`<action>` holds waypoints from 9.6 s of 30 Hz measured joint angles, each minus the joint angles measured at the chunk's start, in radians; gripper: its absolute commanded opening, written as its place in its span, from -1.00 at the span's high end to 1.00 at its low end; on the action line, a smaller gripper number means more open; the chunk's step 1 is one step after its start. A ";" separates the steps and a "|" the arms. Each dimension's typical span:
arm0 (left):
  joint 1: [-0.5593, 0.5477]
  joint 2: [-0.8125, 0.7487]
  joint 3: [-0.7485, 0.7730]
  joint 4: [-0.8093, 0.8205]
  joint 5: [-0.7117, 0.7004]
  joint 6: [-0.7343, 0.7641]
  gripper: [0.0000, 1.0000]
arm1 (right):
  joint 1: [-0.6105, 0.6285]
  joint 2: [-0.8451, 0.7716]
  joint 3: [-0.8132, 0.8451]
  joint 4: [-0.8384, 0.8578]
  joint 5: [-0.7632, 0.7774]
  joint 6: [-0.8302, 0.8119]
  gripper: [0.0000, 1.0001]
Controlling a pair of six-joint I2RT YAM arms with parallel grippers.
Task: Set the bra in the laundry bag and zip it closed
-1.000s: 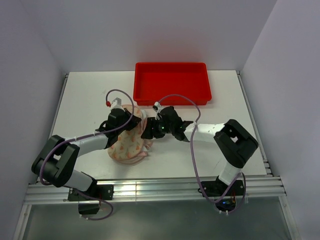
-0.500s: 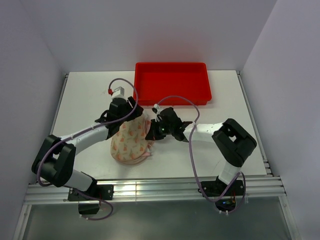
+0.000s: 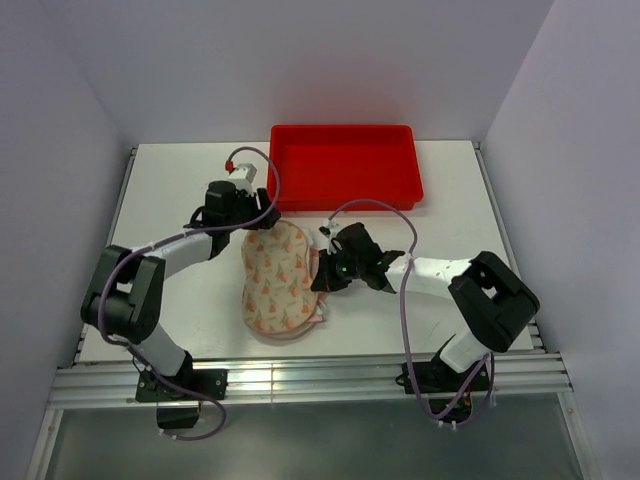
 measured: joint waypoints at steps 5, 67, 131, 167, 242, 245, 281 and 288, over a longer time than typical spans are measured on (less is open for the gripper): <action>0.055 0.120 0.037 0.006 0.119 0.024 -0.33 | -0.002 -0.047 -0.043 -0.001 -0.002 -0.007 1.00; -0.076 -0.387 -0.415 0.026 -0.200 -0.316 -0.39 | -0.122 0.266 0.455 -0.140 0.285 -0.295 0.99; -0.105 -0.037 -0.447 0.360 -0.276 -0.367 0.57 | 0.143 0.217 -0.201 0.802 0.385 0.731 -0.64; -0.139 -0.343 -0.419 0.106 -0.367 -0.319 -0.58 | 0.105 0.316 -0.120 0.838 0.404 0.835 0.34; -0.642 -0.505 -0.596 -0.048 -0.776 -0.495 1.00 | 0.015 0.321 -0.135 0.842 0.135 0.725 1.00; -0.638 -0.513 -0.600 -0.047 -0.742 -0.500 1.00 | -0.026 0.316 -0.159 0.846 0.054 0.685 1.00; -0.790 -0.177 -0.397 0.092 -0.584 -0.541 0.99 | -0.141 -0.042 -0.468 0.687 -0.113 0.556 0.25; -0.793 -0.177 -0.397 0.086 -0.568 -0.520 1.00 | -0.135 0.037 -0.481 0.815 -0.108 0.657 1.00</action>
